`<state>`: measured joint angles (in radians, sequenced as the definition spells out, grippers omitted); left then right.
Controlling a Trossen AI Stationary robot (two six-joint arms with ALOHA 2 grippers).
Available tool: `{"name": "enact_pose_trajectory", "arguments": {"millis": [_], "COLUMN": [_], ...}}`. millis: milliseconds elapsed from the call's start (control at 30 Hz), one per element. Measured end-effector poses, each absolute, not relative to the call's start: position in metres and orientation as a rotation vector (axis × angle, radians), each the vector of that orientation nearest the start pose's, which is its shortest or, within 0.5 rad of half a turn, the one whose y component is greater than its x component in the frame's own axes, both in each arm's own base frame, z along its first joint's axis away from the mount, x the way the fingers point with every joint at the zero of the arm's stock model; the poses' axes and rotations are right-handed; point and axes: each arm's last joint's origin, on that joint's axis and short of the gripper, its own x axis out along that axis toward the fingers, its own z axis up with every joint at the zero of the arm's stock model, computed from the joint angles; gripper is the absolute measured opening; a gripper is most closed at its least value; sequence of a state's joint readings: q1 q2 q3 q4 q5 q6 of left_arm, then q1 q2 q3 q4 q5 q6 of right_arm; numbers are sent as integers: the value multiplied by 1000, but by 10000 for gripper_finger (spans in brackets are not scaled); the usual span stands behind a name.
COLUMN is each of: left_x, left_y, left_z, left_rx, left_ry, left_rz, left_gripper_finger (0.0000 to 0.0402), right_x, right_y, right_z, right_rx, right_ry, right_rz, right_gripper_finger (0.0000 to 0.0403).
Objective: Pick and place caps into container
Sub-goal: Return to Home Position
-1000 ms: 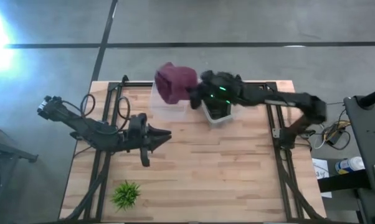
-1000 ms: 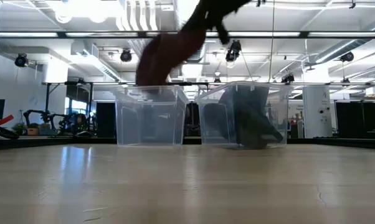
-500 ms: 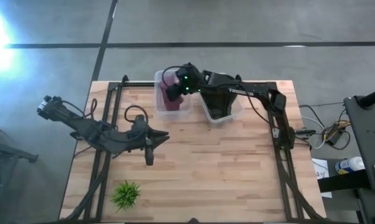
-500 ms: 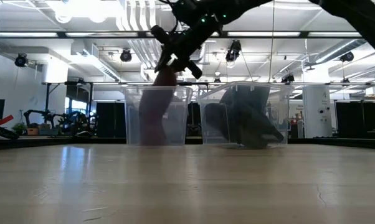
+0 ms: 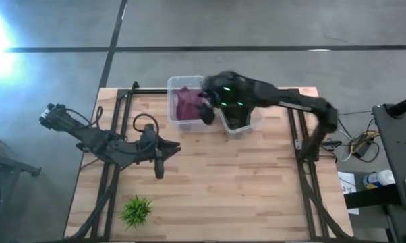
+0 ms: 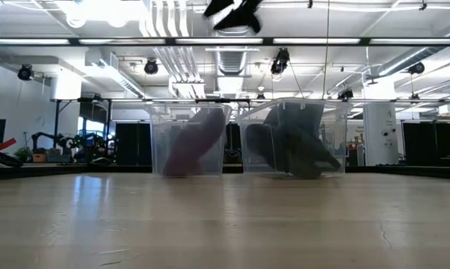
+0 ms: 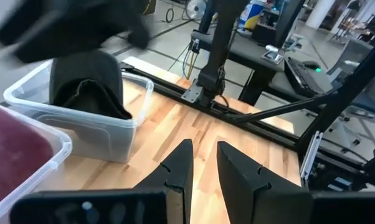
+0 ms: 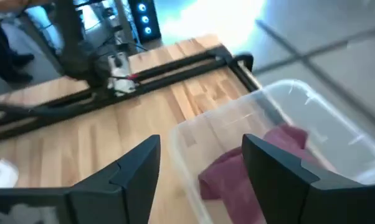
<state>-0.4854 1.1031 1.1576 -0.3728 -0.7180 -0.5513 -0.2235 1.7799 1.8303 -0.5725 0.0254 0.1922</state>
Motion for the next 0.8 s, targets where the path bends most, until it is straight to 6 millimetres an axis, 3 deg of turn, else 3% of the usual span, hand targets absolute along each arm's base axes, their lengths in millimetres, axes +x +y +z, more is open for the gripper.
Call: {"name": "enact_pose_trajectory", "arguments": {"millis": [167, 367, 467, 533, 633, 800], "left_x": [209, 209, 210, 211, 213, 227], "left_y": [-87, -87, -86, -85, -83, -74], "left_z": [382, 382, 382, 382, 382, 378], "left_rx": [-367, -392, -366, -367, -386, -451], "left_ry": [197, 191, 198, 195, 219, 270], "left_rz": [341, 349, 349, 356, 298, 57], "left_gripper_finger": [67, 67, 67, 67, 67, 67], "right_x": [324, 246, 203, 180, 157, 149], "right_y": [-41, 4, 11, 14, 20, 36], "right_z": [411, 400, 390, 380, 369, 352], "right_rx": [66, 120, 171, 331, 410, 422], "right_ry": [433, 330, 347, 324, 292, 105], "right_rz": [-369, -633, -643, -642, -487, 95], "right_gripper_finger": [228, 228, 228, 228, 228, 228]}}
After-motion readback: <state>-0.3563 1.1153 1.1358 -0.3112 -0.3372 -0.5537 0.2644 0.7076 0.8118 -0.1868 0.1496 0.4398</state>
